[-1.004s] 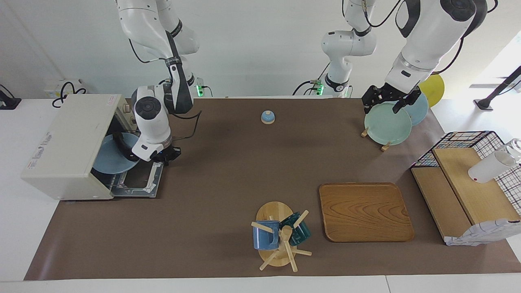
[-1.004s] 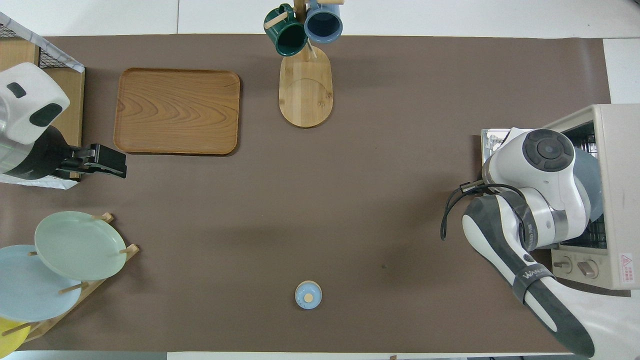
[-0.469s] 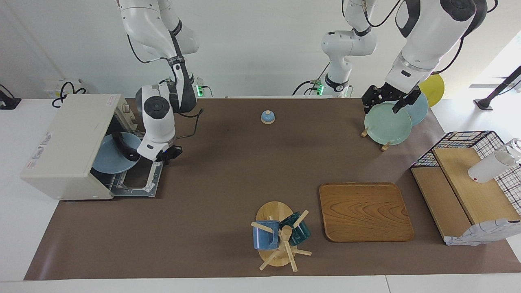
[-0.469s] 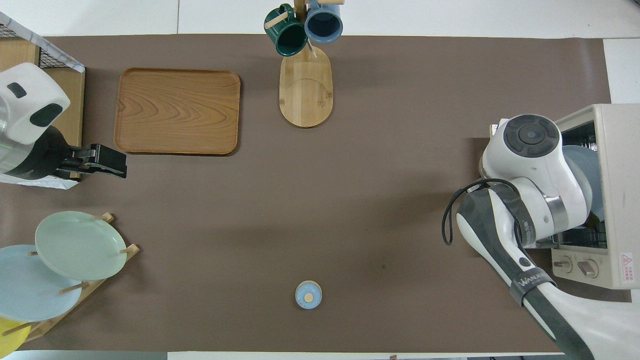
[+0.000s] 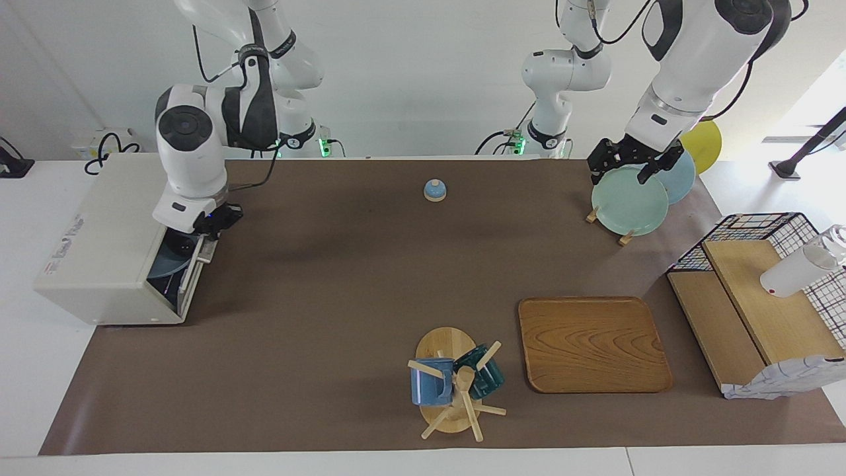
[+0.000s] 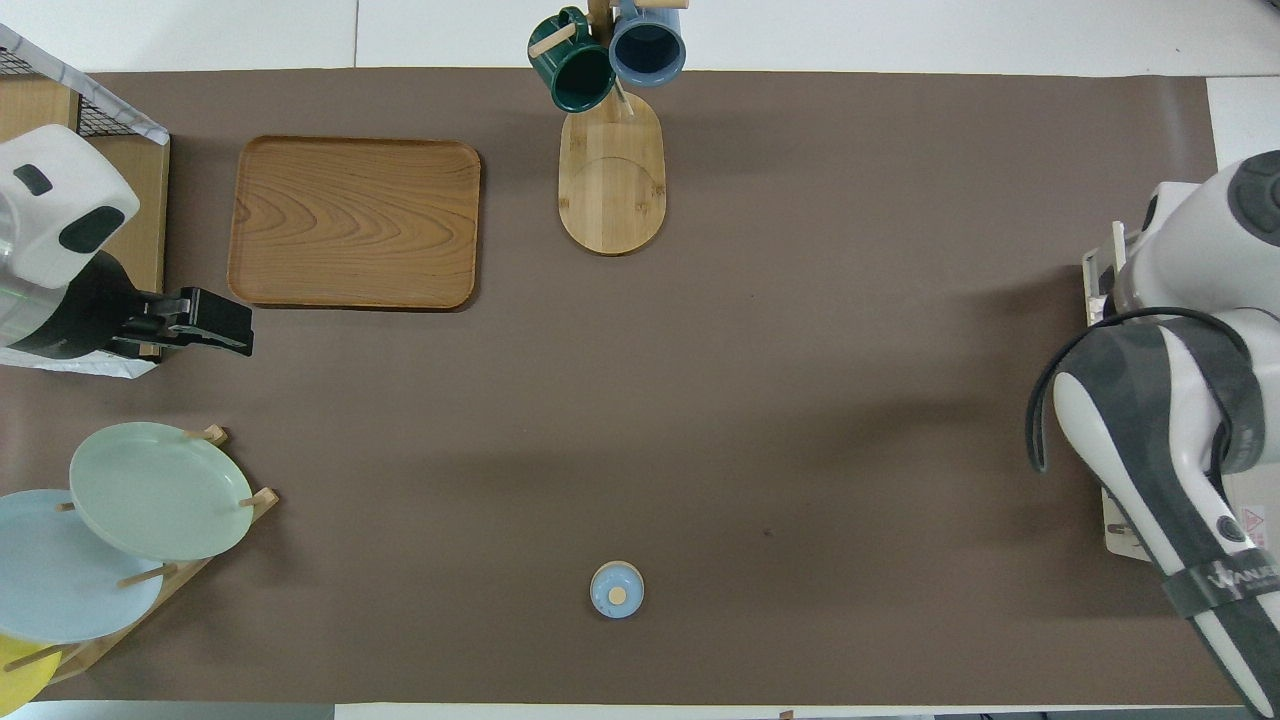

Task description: Put eggplant into oven

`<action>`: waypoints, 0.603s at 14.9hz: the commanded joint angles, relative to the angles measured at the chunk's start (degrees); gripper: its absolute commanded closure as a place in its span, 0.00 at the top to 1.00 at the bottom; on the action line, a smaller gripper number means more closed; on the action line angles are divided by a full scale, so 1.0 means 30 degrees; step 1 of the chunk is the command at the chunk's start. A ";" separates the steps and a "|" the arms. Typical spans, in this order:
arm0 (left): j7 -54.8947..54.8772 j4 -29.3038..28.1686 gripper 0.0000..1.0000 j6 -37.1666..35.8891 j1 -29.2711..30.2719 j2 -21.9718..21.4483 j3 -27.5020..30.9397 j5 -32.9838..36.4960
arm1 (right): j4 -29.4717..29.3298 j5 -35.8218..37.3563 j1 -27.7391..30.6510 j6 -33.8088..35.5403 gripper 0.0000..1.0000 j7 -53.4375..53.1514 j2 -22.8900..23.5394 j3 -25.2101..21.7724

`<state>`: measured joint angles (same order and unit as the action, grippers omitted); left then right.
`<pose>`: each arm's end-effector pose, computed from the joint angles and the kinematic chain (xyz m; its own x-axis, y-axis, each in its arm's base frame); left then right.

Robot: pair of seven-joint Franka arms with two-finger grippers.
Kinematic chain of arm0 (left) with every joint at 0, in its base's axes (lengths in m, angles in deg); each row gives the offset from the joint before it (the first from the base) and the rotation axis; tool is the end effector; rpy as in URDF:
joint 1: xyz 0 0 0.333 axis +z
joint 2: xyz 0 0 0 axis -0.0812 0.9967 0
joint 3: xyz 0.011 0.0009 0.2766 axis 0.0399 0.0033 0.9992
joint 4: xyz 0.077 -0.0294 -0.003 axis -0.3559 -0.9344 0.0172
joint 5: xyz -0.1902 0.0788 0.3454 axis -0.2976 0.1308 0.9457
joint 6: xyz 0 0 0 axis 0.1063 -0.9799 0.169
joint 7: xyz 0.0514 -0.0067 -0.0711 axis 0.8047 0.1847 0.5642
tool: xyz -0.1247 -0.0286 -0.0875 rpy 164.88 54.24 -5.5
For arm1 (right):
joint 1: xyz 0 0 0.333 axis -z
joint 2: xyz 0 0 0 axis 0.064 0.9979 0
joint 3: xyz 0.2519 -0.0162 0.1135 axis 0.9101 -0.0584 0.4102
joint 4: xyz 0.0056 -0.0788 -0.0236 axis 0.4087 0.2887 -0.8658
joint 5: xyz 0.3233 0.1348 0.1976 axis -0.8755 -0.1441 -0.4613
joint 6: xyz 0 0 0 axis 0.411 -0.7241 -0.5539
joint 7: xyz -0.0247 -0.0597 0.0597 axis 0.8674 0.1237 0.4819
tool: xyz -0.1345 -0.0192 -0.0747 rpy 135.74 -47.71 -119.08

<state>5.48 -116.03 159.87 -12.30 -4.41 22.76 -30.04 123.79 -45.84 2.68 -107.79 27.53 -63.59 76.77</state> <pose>0.5352 -0.1035 0.5138 0.9946 -0.0656 -0.0809 -0.0642 -0.9977 0.0196 0.5541 -0.0513 0.3629 0.8859 0.3984 -0.2374 0.4474 -0.8690 0.2113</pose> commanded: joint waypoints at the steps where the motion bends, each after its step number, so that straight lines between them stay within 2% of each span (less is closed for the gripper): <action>1: -0.0106 0.0002 1.00 -0.0178 0.0262 -0.0172 -0.0163 0.0350 | 0.0082 -0.0104 0.1045 -0.0124 0.00 0.1553 -0.0025 -0.0201; 3: -0.0106 0.0002 1.00 -0.0178 0.0262 -0.0143 -0.0163 0.0350 | -0.0499 -0.0743 0.1047 0.0778 0.00 0.1352 -0.0203 -0.0201; 5: -0.0106 0.0002 1.00 -0.0178 0.0262 -0.0173 -0.0163 0.0350 | -0.2719 -0.3375 0.0960 0.2795 0.00 0.0739 0.0000 -0.0230; 7: -0.0106 0.0002 1.00 -0.0178 0.0262 -0.0143 -0.0163 0.0350 | -0.4861 -0.3999 0.0435 0.4674 0.03 -0.0518 0.0061 -0.0055; 8: -0.0106 0.0002 1.00 -0.0178 0.0262 -0.0143 -0.0163 0.0350 | -0.5333 -0.4029 0.0054 0.5000 0.11 -0.0931 0.0032 -0.0054; 9: -0.0106 0.0002 1.00 -0.0178 0.0262 -0.0172 -0.0163 0.0350 | -0.5628 -0.4059 -0.0326 0.5293 0.32 -0.1109 -0.0056 -0.0054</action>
<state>5.48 -116.03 159.87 -12.30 -4.41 22.76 -30.04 110.93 -56.60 3.49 -94.99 26.71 -64.48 76.26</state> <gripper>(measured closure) 0.000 0.969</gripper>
